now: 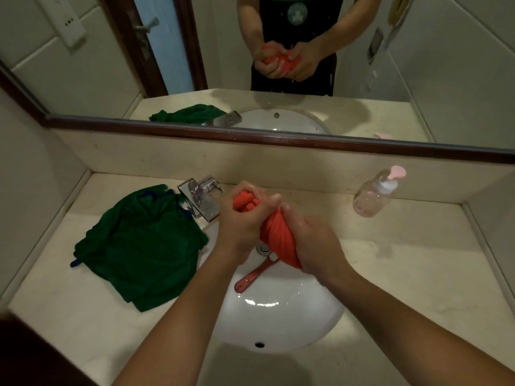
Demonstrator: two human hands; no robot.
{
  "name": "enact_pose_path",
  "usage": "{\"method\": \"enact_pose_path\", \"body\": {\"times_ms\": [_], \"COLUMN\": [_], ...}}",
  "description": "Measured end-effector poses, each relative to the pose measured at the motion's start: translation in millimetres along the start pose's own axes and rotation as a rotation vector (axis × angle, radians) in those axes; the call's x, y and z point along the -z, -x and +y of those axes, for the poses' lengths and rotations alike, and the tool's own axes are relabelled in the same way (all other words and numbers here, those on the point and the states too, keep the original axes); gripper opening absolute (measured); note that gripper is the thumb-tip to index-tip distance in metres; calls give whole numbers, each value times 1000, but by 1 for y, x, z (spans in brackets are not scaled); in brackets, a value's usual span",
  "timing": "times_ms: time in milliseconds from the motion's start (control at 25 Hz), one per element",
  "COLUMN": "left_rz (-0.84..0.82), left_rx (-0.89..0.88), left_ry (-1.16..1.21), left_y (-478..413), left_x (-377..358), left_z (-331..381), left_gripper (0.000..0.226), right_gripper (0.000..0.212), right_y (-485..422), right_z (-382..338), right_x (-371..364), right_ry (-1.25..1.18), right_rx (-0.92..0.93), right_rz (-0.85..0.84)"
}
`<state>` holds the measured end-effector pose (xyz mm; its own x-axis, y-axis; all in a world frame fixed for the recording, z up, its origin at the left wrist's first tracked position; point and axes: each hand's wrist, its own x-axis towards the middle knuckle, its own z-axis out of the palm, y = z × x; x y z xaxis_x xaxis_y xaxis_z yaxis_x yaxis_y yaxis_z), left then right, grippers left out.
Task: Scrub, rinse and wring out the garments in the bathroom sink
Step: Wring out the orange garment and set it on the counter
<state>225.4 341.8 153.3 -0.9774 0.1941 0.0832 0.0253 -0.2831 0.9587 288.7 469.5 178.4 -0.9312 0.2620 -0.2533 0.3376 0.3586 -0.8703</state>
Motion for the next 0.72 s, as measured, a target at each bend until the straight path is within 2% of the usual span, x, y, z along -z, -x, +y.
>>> {"method": "enact_pose_path", "body": {"times_ms": [200, 360, 440, 560, 640, 720], "left_rz": [182, 361, 462, 514, 451, 379], "left_rx": [-40, -76, -54, 17, 77, 147], "left_ry": [-157, -246, -269, -270, -226, -113], "left_y": [5, 3, -4, -13, -18, -18], "left_x": [-11, -20, -27, -32, -27, -19], "left_z": [-10, -18, -20, -17, -18, -22], "left_gripper": [27, 27, 28, 30, 23, 19], "right_gripper": [54, 61, 62, 64, 60, 51], "right_y": [-18, -36, -47, -55, -52, -46], "right_z": [24, 29, 26, 19, 14, 13], "right_x": [-3, 3, 8, 11, 10, 10], "right_ry": [316, 457, 516, 582, 531, 324], "right_rx": [302, 564, 639, 608, 459, 247], "right_rz": [75, 82, 57, 51, 41, -55]}}
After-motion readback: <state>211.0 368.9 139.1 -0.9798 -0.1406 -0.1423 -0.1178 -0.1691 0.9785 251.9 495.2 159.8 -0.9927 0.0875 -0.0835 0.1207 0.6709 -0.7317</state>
